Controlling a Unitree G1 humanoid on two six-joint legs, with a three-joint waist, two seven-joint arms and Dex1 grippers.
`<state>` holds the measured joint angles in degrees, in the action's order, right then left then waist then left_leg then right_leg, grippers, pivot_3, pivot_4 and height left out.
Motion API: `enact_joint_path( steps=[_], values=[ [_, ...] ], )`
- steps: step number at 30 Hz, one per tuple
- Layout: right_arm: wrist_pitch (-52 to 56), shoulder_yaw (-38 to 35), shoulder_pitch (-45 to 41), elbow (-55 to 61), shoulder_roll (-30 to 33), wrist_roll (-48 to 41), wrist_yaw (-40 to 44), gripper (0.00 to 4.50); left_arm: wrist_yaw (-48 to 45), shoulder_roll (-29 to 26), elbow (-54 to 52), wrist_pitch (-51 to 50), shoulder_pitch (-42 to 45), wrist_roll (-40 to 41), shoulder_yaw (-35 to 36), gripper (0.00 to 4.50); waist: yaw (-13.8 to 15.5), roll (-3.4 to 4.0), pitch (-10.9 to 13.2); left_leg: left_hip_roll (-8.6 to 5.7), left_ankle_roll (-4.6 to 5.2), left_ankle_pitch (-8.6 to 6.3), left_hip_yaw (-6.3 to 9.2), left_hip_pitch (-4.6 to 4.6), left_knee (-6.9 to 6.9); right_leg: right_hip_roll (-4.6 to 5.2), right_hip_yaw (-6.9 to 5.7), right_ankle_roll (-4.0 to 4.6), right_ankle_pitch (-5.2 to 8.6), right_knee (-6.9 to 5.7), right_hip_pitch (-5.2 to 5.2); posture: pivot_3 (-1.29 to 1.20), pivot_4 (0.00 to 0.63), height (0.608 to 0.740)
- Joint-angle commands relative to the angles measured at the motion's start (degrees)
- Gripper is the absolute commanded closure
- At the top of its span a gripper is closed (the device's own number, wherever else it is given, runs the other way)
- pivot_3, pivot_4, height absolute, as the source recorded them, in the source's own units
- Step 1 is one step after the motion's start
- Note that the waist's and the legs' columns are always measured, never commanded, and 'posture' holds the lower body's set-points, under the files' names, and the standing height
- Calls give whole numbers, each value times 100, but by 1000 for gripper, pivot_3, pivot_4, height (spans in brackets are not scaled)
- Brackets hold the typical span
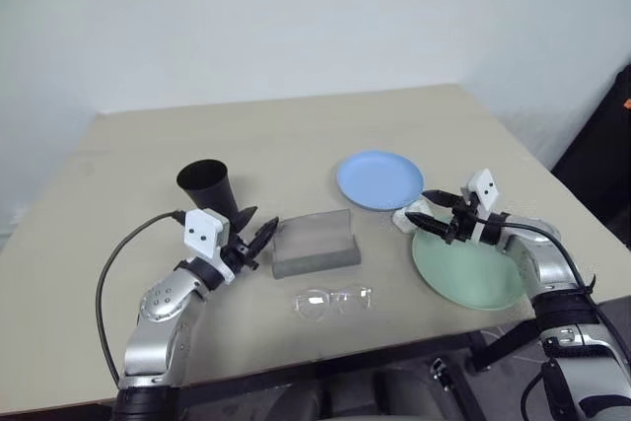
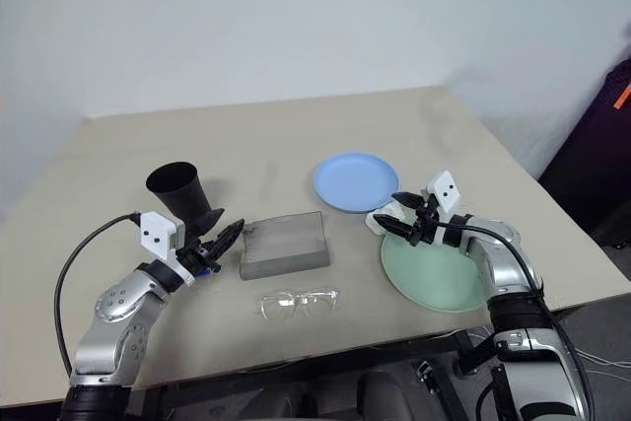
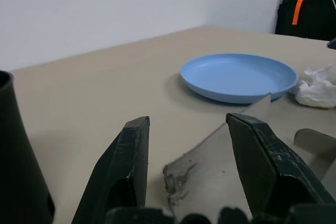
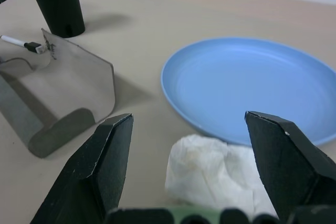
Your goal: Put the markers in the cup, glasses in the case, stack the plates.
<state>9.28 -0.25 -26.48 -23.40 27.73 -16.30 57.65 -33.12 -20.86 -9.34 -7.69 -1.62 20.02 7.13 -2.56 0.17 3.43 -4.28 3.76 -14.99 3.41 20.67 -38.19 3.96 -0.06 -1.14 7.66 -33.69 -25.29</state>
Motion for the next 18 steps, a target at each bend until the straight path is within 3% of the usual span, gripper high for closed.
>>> enact_joint_path(
  steps=[1, 18],
  values=[
    [66, -75, -189, 302, 41, -86, 17, 805, 39, 43, -331, 54, -27, 23, -49, 2102, 4, -1, 0, 1, 0, 0, 0, 0, 0, 0, -1, 0, 0, 0, 1, 0, 0, 740],
    [381, -196, 236, 989, 108, -80, -323, 805, -267, -176, -299, -75, -132, 198, 17, 2102, 5, -4, 1, 4, 0, -1, 4, 3, -3, 1, -12, 1, 1, 0, 2, 0, 0, 740]
  ],
)
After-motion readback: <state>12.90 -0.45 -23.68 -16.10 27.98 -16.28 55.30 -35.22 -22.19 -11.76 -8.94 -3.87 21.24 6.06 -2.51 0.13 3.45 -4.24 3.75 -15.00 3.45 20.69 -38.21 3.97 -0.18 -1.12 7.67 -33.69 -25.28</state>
